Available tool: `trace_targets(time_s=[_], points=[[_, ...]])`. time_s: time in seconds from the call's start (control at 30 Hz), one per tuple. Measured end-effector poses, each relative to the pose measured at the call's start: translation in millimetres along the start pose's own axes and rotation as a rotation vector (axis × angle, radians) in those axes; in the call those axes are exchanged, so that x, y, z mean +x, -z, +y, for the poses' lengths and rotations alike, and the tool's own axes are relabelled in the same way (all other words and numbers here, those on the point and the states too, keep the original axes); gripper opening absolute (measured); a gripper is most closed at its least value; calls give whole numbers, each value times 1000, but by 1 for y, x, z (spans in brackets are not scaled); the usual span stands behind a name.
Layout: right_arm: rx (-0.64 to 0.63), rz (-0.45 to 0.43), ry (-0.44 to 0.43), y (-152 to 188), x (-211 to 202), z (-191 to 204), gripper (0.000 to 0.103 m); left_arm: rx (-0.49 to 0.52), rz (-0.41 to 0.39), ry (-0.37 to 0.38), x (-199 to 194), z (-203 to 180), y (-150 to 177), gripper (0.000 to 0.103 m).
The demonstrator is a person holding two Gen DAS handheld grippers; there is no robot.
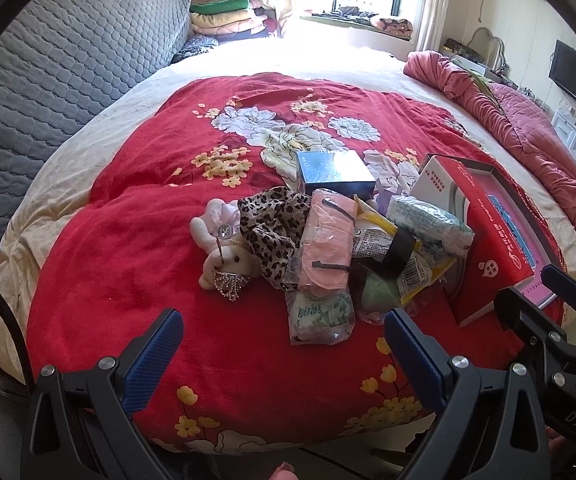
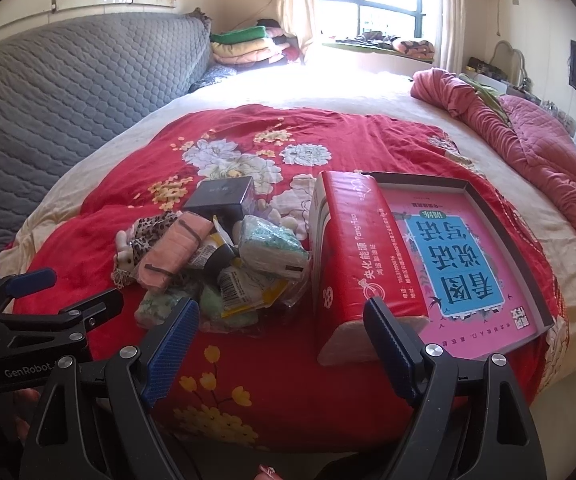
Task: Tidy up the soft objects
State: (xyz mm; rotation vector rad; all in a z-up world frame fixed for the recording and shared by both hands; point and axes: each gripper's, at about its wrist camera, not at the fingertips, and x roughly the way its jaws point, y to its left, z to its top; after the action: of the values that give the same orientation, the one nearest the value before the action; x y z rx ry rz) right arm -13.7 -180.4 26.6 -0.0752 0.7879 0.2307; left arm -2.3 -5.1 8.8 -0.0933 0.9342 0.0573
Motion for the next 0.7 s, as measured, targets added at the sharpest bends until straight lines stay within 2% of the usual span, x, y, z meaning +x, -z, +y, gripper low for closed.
trace_targets(time_s=[0.7], points=[[8,7,-16,2,4,-3,85,-8,17,45,7,0,1,101]])
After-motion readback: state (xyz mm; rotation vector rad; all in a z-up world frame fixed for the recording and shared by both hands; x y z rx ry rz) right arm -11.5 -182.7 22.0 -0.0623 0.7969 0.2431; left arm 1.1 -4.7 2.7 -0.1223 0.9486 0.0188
